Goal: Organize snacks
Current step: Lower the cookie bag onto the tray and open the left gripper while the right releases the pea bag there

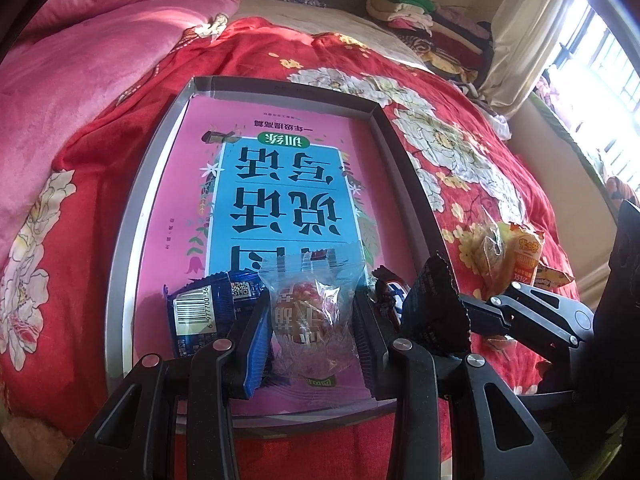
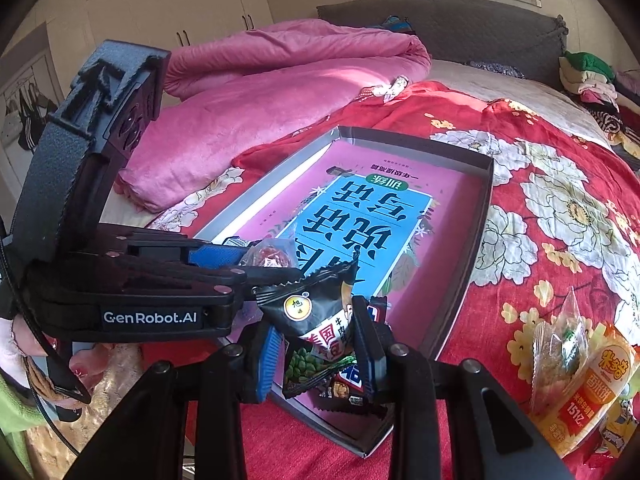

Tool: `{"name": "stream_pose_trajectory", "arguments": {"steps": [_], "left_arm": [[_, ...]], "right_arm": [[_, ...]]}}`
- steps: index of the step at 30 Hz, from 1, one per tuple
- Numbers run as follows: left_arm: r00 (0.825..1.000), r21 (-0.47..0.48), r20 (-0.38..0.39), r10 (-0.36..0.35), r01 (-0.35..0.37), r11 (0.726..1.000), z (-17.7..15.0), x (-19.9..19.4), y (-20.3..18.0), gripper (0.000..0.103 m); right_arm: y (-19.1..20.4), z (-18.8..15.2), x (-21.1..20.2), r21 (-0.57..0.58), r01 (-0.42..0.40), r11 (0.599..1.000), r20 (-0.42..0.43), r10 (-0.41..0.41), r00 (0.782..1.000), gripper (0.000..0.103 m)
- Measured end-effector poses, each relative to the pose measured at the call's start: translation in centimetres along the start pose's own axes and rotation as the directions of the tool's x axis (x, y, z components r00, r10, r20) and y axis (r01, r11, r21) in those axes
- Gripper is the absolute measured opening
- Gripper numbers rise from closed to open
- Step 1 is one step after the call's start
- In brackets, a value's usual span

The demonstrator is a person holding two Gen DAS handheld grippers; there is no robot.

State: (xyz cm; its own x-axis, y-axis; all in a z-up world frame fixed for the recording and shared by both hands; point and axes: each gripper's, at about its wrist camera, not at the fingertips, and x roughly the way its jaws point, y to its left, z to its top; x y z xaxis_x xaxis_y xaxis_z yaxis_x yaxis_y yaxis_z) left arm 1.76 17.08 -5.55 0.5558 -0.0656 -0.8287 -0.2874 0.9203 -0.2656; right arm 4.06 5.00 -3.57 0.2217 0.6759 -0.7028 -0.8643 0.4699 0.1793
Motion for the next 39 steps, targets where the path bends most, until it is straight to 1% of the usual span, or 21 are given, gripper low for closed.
{"name": "stream_pose_trajectory", "arguments": {"steps": [5, 11, 15, 19, 24, 26, 28, 31, 33, 39], "left_arm": [[1.000, -0.009, 0.004, 0.004, -0.004, 1.000, 0.1, 0.0, 0.4, 0.040], [1.000, -0.019, 0.002, 0.005, -0.005, 1.000, 0.2, 0.1, 0.8, 0.040], [1.000, -0.005, 0.001, 0.010, -0.010, 1.000, 0.1, 0.2, 0.6, 0.040], [1.000, -0.015, 0.001, 0.003, -0.003, 1.000, 0.2, 0.2, 0.9, 0.040], [1.000, -0.014, 0.001, 0.002, -0.002, 1.000, 0.2, 0.2, 0.9, 0.040], [1.000, -0.014, 0.001, 0.001, -0.001, 1.000, 0.2, 0.2, 0.9, 0.040], [1.000, -0.013, 0.002, 0.000, 0.000, 1.000, 0.2, 0.2, 0.8, 0.040], [1.000, -0.004, 0.003, -0.001, 0.001, 1.000, 0.2, 0.1, 0.6, 0.040], [1.000, 0.001, 0.003, -0.004, 0.004, 1.000, 0.2, 0.1, 0.5, 0.040], [1.000, 0.008, -0.012, -0.007, 0.007, 1.000, 0.0, 0.4, 0.2, 0.041]], "right_arm": [[0.6, 0.1, 0.7, -0.023, -0.039, 0.999, 0.000, 0.039, 0.999, 0.034], [0.8, -0.1, 1.1, -0.036, -0.050, 0.998, -0.008, 0.050, 0.999, 0.035], [0.8, -0.2, 1.0, -0.044, -0.032, 0.998, -0.012, 0.032, 0.999, 0.035], [0.5, -0.5, 1.0, -0.035, -0.021, 0.999, -0.030, 0.019, 0.999, 0.035], [0.2, -0.7, 0.8, -0.018, -0.019, 1.000, -0.038, 0.018, 0.999, 0.036], [0.3, -0.9, 0.7, -0.029, -0.002, 1.000, -0.040, 0.001, 0.999, 0.039], [0.4, -0.9, 0.7, -0.047, 0.027, 0.999, -0.038, -0.029, 0.999, 0.044], [0.6, -1.0, 0.8, -0.073, 0.073, 0.995, -0.039, -0.076, 0.996, 0.045], [0.6, -1.1, 0.9, -0.081, 0.086, 0.993, -0.042, -0.090, 0.995, 0.045], [0.7, -1.3, 0.9, -0.079, 0.087, 0.993, -0.052, -0.092, 0.994, 0.046]]}}
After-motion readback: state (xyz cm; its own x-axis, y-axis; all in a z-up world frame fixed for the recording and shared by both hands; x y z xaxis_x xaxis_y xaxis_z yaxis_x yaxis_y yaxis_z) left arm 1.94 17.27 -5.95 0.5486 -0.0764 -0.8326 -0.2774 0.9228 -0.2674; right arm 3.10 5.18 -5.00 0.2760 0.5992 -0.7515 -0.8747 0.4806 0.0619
